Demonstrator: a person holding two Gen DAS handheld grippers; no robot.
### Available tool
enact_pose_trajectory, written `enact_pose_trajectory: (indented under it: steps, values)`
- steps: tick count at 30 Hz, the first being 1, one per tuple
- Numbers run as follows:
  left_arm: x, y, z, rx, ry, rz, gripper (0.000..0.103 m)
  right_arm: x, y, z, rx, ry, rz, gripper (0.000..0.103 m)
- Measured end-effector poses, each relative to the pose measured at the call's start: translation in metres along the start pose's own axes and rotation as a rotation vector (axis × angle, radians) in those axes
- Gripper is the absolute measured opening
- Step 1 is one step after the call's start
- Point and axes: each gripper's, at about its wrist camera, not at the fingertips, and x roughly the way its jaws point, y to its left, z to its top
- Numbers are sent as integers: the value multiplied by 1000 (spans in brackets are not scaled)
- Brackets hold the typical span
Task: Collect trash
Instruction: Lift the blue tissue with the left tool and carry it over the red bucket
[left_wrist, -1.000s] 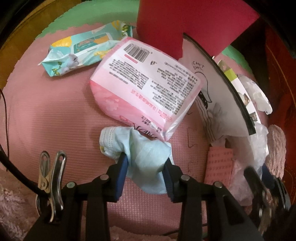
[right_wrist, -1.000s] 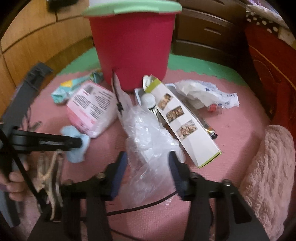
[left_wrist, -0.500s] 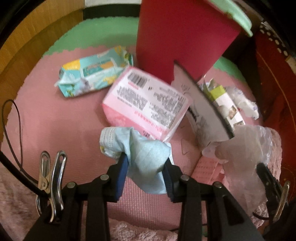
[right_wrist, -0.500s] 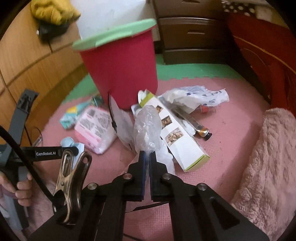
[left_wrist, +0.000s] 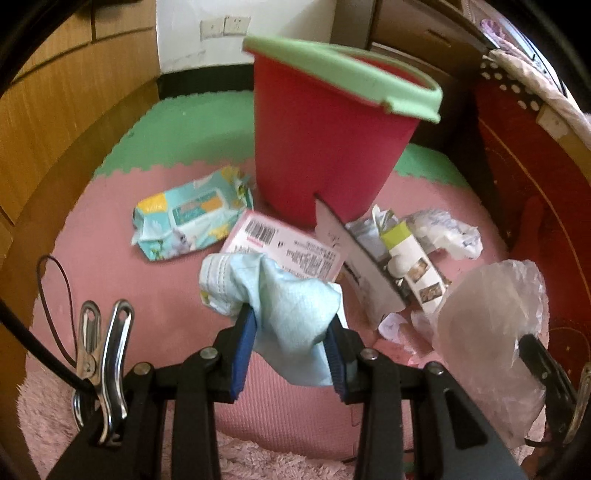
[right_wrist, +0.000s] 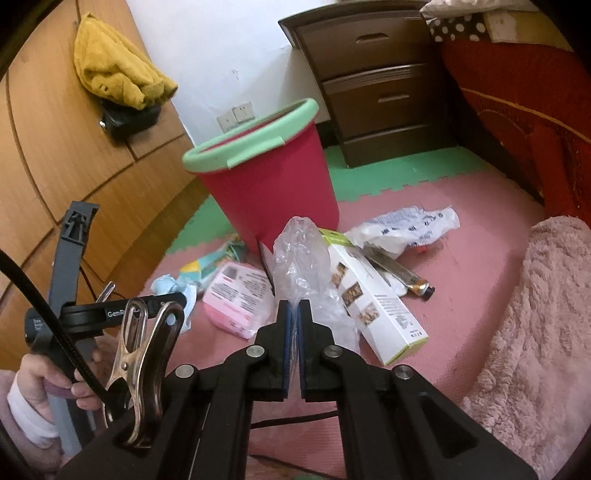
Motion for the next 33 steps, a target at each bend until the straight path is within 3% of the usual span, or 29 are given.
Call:
enact_pose_trajectory:
  steps: [19,28,33]
  values:
    - [-39,-21,63,99,-157,-36,37,-32,14,37,54,-57,103,4]
    - [-42,-19,128,88,-221,-53,37,-30,25,55,31,-67,130,4]
    - [-38,-27,161,93,-220,-81,37,-22,24,59,38,-61,146,4]
